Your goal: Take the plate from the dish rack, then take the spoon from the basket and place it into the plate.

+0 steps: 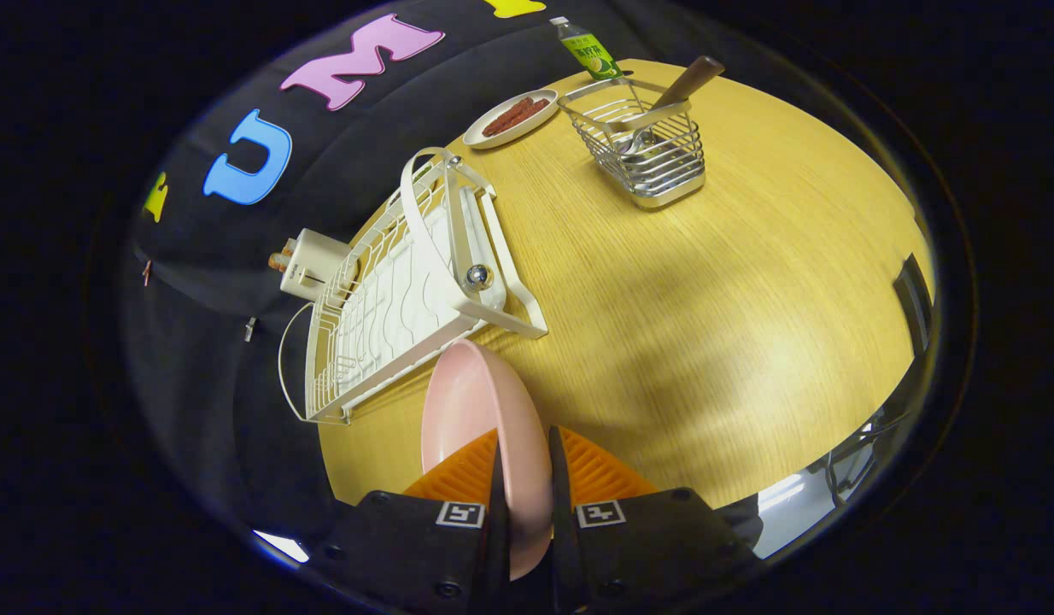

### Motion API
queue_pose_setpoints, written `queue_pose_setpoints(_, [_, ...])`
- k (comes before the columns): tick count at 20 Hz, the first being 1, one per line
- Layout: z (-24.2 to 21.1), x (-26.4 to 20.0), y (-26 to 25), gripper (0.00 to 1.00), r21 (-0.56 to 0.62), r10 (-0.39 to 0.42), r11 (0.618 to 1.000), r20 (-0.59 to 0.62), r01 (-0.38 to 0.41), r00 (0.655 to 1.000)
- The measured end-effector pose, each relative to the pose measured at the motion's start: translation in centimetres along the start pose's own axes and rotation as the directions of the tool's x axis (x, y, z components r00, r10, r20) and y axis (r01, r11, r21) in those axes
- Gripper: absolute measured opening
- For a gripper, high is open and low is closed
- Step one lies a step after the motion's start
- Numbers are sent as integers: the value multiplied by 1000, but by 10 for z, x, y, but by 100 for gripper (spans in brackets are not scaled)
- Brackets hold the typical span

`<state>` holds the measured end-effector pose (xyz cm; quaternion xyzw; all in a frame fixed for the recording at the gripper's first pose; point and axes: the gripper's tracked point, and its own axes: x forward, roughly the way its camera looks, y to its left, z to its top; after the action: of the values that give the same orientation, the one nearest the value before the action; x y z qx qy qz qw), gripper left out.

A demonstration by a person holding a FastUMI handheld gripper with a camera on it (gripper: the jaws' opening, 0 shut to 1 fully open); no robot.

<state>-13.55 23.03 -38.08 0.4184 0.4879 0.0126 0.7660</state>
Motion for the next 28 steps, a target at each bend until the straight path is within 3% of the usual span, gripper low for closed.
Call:
queue_pose_setpoints(2, [1, 6, -3, 26, -20, -29, 999, 6, 29, 1000])
queue_pose_setpoints(5, [1, 13, -18, 40, -77, -108, 991, 19, 110, 994])
queue_pose_setpoints(8, [5, 13, -40, 47, -148, -205, 967, 38, 209, 978])
queue_pose_setpoints(10, [10, 13, -41, 49, -150, -206, 966, 50, 211, 977])
queue_pose_setpoints(12, [13, 9, -43, 69, -165, -208, 963, 60, 215, 976])
queue_pose_setpoints(14, [19, -1, -48, 77, -207, -214, 952, 81, 227, 973])
queue_pose_setpoints(17, [37, -24, -49, 87, -255, -186, 943, 133, 215, 974])
queue_pose_setpoints(21, [77, -67, -28, 88, -337, -83, 927, 242, 164, 967])
queue_pose_setpoints(24, [115, -101, -13, 88, -433, -6, 887, 334, 159, 943])
queue_pose_setpoints(28, [172, -137, -11, 88, -520, 32, 824, 438, 224, 898])
